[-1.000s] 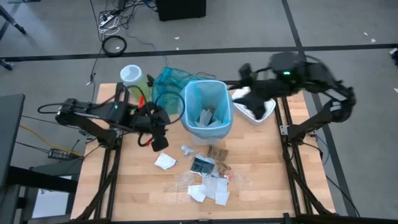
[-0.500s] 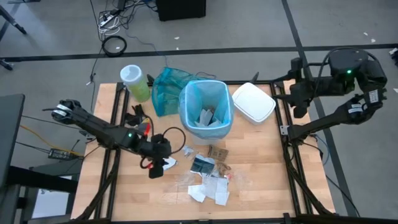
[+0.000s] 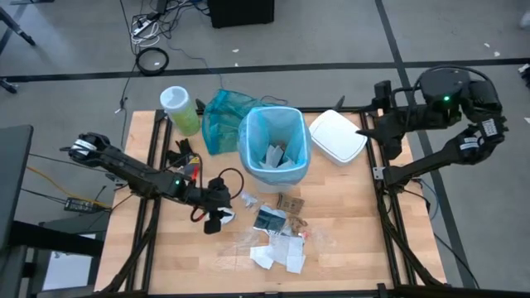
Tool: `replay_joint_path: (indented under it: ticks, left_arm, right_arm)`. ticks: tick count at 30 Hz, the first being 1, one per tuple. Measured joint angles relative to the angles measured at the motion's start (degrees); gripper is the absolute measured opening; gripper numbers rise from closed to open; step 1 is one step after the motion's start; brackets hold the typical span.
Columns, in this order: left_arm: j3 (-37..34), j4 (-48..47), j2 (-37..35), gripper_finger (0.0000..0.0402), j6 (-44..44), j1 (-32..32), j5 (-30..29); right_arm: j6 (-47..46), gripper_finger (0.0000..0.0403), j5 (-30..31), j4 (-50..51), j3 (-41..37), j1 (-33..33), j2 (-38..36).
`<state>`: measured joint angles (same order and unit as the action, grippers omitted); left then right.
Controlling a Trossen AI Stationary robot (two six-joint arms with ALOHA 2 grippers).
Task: Place trash/remove bag and relplace
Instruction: Put the white paper into the white trash bin
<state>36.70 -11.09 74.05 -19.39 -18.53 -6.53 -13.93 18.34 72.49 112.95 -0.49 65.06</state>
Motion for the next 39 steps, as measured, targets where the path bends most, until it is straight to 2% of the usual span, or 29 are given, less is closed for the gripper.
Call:
replay_joint_path:
  ticks: [4,8,13,20,26,29,33,39]
  left_arm:
    - [-0.6,1.3,2.4,0.0134,1.8,2.0,1.0]
    - [-0.6,3.8,5.9,0.0134,3.4,2.9,4.8]
    - [-0.6,4.3,8.0,0.0134,3.7,2.9,5.4]
    - [-0.6,5.3,11.0,0.0133,9.0,3.1,6.1]
    - [-0.6,11.6,16.7,0.0131,10.8,4.0,8.7]
    - [0.2,12.4,18.9,0.0107,7.7,5.7,13.7]
    - [1.5,10.0,19.3,0.0022,7.1,6.4,17.1]
    - [5.6,3.2,19.4,0.0004,5.6,6.3,16.0]
  right_arm:
    - [0.0,0.0231,-0.1,0.3,0.0,0.0,0.4]
    - [-0.1,0.0231,-0.3,0.4,0.0,0.0,0.7]
    - [-0.9,0.0231,-0.5,0.5,0.0,0.0,0.7]
    - [-1.0,0.0231,-0.8,0.5,0.0,0.0,0.7]
    - [-1.6,0.0231,-1.2,0.4,0.0,0.0,0.7]
    - [-1.7,0.0230,-1.6,0.0,0.0,0.0,0.7]
    - [-1.6,0.0228,-1.6,0.0,0.0,0.0,0.7]
    - [-1.5,0.0228,-1.6,0.1,0.0,0.0,0.7]
